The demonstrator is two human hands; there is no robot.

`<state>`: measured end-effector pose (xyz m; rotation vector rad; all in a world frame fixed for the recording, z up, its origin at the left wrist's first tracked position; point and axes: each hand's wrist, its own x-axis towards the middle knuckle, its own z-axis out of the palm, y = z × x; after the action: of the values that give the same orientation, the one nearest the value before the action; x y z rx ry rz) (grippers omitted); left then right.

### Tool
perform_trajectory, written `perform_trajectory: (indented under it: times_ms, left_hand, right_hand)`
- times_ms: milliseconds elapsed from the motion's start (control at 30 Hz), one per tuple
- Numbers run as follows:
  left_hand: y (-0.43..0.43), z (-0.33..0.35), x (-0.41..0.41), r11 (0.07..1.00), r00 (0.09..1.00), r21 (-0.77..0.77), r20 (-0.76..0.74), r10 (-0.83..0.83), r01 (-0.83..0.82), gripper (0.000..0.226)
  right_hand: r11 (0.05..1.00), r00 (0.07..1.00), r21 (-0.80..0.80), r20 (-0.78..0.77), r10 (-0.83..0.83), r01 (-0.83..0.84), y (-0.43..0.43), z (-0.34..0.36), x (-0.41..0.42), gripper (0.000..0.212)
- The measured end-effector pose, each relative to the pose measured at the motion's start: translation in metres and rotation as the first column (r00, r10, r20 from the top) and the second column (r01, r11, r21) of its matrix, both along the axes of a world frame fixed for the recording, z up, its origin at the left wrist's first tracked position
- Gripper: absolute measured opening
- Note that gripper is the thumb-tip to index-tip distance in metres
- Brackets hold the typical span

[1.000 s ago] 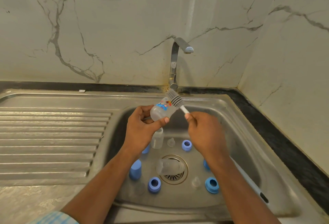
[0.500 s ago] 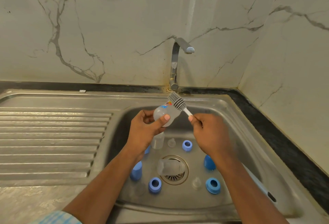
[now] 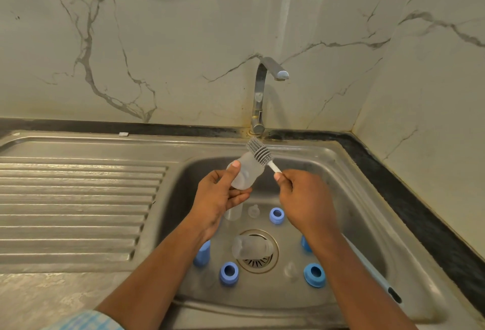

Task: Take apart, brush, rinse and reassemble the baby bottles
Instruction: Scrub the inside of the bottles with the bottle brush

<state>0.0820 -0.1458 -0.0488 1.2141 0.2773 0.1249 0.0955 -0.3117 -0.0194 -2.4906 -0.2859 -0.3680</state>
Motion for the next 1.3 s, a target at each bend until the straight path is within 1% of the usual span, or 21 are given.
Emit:
perform_trajectory:
  times_ms: [100, 133, 200, 300, 333, 400, 467, 533, 600, 700, 767, 800, 867, 933, 967, 1067, 1133, 1200, 1300]
  left_hand:
    - [0.007, 0.002, 0.001, 0.994, 0.999, -0.095, -0.005, 0.052, -0.052, 0.051]
    - [0.01, 0.004, 0.001, 0.991, 0.999, -0.123, -0.005, 0.053, -0.053, 0.053]
    - [0.011, 0.007, 0.0, 0.988, 0.999, -0.148, 0.0, 0.033, -0.033, 0.056]
    - [0.005, 0.007, -0.002, 0.99, 1.0, -0.14, 0.008, -0.013, 0.014, 0.059]
    - [0.003, 0.006, -0.003, 0.989, 1.0, -0.145, 0.01, -0.02, 0.021, 0.06]
    - [0.004, 0.006, -0.003, 0.984, 1.0, -0.176, 0.013, -0.007, 0.009, 0.06]
    - [0.007, 0.007, -0.002, 0.975, 1.0, -0.223, 0.016, 0.015, -0.011, 0.058]
    - [0.01, 0.009, -0.001, 0.965, 0.999, -0.262, 0.018, 0.027, -0.021, 0.06]
    - [0.013, 0.009, 0.0, 0.963, 1.0, -0.27, 0.019, 0.019, -0.013, 0.061]
    - [0.011, 0.008, -0.001, 0.964, 1.0, -0.266, 0.003, -0.016, 0.017, 0.053]
    - [0.009, 0.007, -0.002, 0.962, 0.999, -0.272, -0.012, -0.038, 0.033, 0.052]
    - [0.009, 0.007, -0.002, 0.959, 0.999, -0.282, -0.015, -0.041, 0.035, 0.053]
    - [0.011, 0.007, -0.002, 0.949, 0.999, -0.314, -0.017, -0.032, 0.025, 0.056]
    - [0.014, 0.008, -0.001, 0.938, 1.0, -0.347, -0.013, -0.022, 0.016, 0.058]
    - [0.015, 0.009, -0.001, 0.935, 1.0, -0.354, -0.013, -0.017, 0.012, 0.058]
    - [0.01, 0.008, -0.001, 0.944, 0.999, -0.328, -0.026, -0.026, 0.016, 0.056]
    - [0.007, 0.006, -0.001, 0.95, 0.999, -0.311, -0.039, -0.036, 0.022, 0.055]
    - [0.007, 0.005, -0.001, 0.947, 0.999, -0.319, -0.03, -0.034, 0.022, 0.055]
    - [0.012, 0.009, 0.0, 0.935, 1.0, -0.356, 0.013, -0.007, 0.011, 0.054]
  right_hand:
    - [0.985, 0.986, 0.045, -0.02, 0.168, -0.167, 0.002, -0.001, -0.006, 0.045]
    - [0.979, 0.98, 0.041, -0.013, 0.198, -0.198, 0.004, -0.001, -0.008, 0.045]
    - [0.985, 0.985, 0.017, 0.009, 0.171, -0.171, 0.006, -0.001, -0.007, 0.044]
    - [1.0, 1.0, 0.021, -0.001, 0.014, -0.014, -0.003, 0.001, 0.004, 0.045]
    - [1.0, 1.0, 0.023, 0.002, -0.005, 0.005, -0.008, 0.001, 0.007, 0.046]
    - [0.998, 0.999, 0.041, 0.004, 0.047, -0.047, -0.013, 0.001, 0.006, 0.047]
    - [0.984, 0.985, 0.061, -0.018, 0.169, -0.168, -0.007, 0.002, -0.005, 0.046]
    - [0.967, 0.967, 0.037, -0.018, 0.253, -0.252, 0.003, 0.003, -0.014, 0.043]
    - [0.976, 0.976, 0.013, 0.019, 0.216, -0.216, 0.008, 0.003, -0.011, 0.042]
    - [0.998, 0.998, 0.034, 0.014, 0.06, -0.06, 0.0, 0.004, 0.001, 0.044]
    - [1.0, 1.0, 0.02, 0.017, 0.015, -0.016, -0.006, 0.002, 0.004, 0.043]
    - [0.999, 0.999, 0.033, 0.018, 0.038, -0.038, -0.007, 0.001, 0.003, 0.043]
    - [0.986, 0.988, 0.064, 0.004, 0.156, -0.156, -0.002, 0.001, -0.004, 0.044]
    - [0.969, 0.969, 0.028, -0.001, 0.246, -0.246, 0.006, 0.001, -0.01, 0.044]
    - [0.97, 0.97, 0.011, 0.006, 0.241, -0.242, 0.008, 0.0, -0.01, 0.043]
    - [0.993, 0.995, 0.052, 0.017, 0.101, -0.102, 0.006, 0.0, -0.001, 0.043]
    - [0.999, 0.999, 0.034, 0.006, 0.043, -0.043, 0.003, 0.001, 0.001, 0.044]
    - [0.996, 0.996, 0.04, 0.013, 0.084, -0.085, 0.007, 0.001, -0.002, 0.043]
    - [0.971, 0.971, 0.03, 0.016, 0.237, -0.237, 0.013, 0.001, -0.012, 0.042]
